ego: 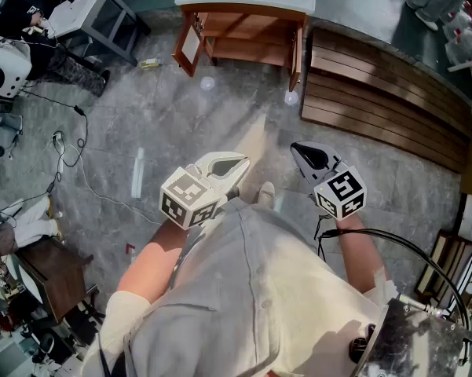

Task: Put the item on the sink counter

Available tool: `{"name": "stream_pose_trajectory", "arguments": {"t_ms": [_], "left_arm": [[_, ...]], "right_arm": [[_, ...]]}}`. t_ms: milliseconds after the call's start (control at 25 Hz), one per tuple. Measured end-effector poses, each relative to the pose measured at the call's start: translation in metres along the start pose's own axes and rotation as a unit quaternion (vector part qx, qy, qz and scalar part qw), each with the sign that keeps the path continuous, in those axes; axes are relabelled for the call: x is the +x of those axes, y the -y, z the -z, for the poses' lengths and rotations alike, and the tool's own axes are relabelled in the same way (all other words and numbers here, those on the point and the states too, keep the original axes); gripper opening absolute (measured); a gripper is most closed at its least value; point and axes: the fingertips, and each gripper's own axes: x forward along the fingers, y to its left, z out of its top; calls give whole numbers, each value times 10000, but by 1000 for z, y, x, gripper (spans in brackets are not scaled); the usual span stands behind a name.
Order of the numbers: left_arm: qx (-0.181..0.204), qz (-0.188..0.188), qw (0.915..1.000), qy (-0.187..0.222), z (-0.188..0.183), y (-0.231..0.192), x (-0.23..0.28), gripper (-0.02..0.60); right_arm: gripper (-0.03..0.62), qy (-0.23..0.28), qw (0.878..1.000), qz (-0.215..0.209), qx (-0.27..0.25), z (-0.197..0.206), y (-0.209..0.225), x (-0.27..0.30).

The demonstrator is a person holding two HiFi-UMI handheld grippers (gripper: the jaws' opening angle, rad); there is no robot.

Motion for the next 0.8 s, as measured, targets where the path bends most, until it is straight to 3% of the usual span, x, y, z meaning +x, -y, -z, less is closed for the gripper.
{"name": "stream_pose_trajectory", "arguments": {"t_ms": [240,440,600,800], "left_arm": [[-128,-27,9999,54,1,-28,-9,6],[-223,42,9991,363,-9,-64,-22,5],[-177,193,9990,361,-6,-99,-33,5],[-82,293,9985,458,-36,-144,-50,5]], "right_arm": [[5,5,9999,9,-129,-20,-1,27],[5,-158,9994,12,-308,-33,0,64],[5,-219,9993,200,-214,-49,0,95],[6,-172,9986,498,-99,-82,17,131]]}}
